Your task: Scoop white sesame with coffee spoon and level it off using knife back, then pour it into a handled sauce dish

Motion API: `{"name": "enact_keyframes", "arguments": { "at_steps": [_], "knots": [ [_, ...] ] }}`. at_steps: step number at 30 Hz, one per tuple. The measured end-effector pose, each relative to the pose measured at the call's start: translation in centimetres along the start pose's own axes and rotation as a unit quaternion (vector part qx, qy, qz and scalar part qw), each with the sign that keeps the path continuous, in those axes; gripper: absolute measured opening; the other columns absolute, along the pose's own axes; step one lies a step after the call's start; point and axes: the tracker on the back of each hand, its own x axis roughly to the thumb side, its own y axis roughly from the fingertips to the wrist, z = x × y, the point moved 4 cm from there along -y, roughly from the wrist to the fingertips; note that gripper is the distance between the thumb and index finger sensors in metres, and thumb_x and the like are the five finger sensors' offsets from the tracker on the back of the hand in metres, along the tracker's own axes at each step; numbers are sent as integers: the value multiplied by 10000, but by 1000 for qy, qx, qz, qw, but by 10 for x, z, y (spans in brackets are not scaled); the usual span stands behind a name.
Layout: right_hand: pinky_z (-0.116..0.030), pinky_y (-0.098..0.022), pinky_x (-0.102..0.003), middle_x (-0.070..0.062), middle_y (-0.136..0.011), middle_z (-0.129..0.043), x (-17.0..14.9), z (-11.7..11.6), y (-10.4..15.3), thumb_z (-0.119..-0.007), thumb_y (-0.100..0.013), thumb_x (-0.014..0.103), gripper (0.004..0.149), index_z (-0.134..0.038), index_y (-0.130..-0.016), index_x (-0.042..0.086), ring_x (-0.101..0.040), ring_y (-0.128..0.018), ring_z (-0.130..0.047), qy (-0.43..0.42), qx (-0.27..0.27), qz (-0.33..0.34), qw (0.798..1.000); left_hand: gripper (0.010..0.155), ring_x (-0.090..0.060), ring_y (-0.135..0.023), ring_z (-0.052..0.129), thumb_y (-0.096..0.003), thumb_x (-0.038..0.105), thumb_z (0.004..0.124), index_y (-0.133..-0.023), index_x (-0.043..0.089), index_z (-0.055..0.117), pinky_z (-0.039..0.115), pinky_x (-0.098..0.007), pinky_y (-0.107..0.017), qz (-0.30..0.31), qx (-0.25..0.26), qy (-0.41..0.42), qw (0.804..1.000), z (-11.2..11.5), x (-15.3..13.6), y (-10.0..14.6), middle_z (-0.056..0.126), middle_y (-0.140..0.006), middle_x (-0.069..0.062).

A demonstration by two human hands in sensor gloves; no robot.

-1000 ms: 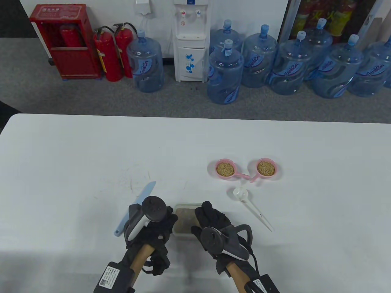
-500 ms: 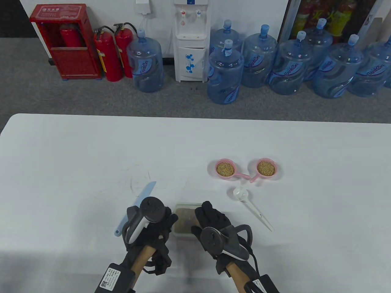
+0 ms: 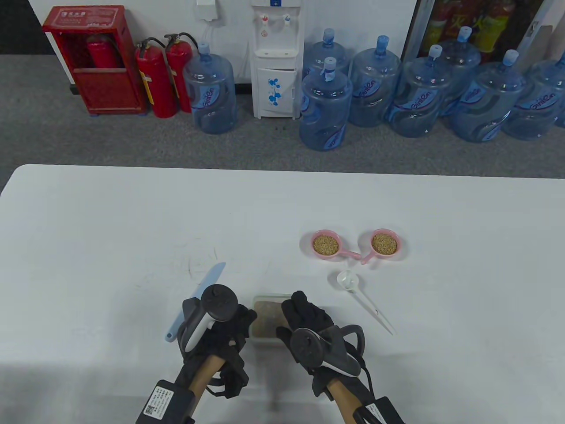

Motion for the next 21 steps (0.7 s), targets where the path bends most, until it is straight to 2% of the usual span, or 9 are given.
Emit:
{"name": "enact_keyframes", "arguments": {
  "at_steps": [5,8,11,13,15,17,21],
  "knots": [
    [-662,-745,-520,-189,-1196,-514,0,0,0,-607,-590,540,640,-632,-1106,162,-356,-1014,-775,4,4,0,1000,504,-248,-718,1039,-613,387,701,-1045,130,715,650,-528,-755,16,45,-56,997,0,9,7,913,-887,-42],
    [-658,-732,-556,-190,-1203,-499,0,-1,0,-598,-594,539,645,-616,-1119,165,-374,-1014,-769,5,8,-3,1000,579,-251,-721,1035,-610,372,709,-1138,184,564,645,-530,-760,34,76,-91,992,0,16,10,909,-884,-24],
    [-638,-729,-586,-199,-1215,-462,0,0,1,-593,-595,542,640,-607,-1127,187,-395,-1033,-720,10,12,-12,1000,562,-250,-708,1038,-611,359,710,-1139,266,542,646,-529,-761,43,88,-118,988,0,21,13,917,-873,-30],
    [-632,-727,-589,-289,-1194,-450,-1,2,1,-596,-590,557,638,-618,-1125,210,-407,-1029,-687,24,8,-18,1000,548,-247,-705,1039,-612,357,713,-1132,283,556,645,-528,-762,44,87,-123,988,0,22,12,922,-868,-29],
    [-627,-723,-591,-312,-1174,-455,-1,3,1,-593,-592,560,630,-616,-1128,231,-413,-1002,-687,33,12,-22,999,547,-248,-706,1038,-611,358,715,-1131,285,558,644,-529,-762,44,84,-119,988,0,21,12,922,-867,-27],
    [-635,-713,-593,-315,-1132,-517,2,4,1,-593,-601,512,593,-621,-1126,238,-395,-946,-725,54,10,-23,998,545,-244,-706,1039,-611,362,715,-1128,287,562,644,-528,-763,44,82,-116,989,0,21,11,924,-865,-25],
    [-701,-676,-574,-264,-1047,-680,8,6,1,-612,-603,490,582,-644,-1111,207,-326,-839,-834,72,7,-30,997,545,-245,-707,1038,-611,362,717,-1128,284,564,643,-529,-763,43,77,-107,990,0,20,11,921,-866,-27]
  ]
}}
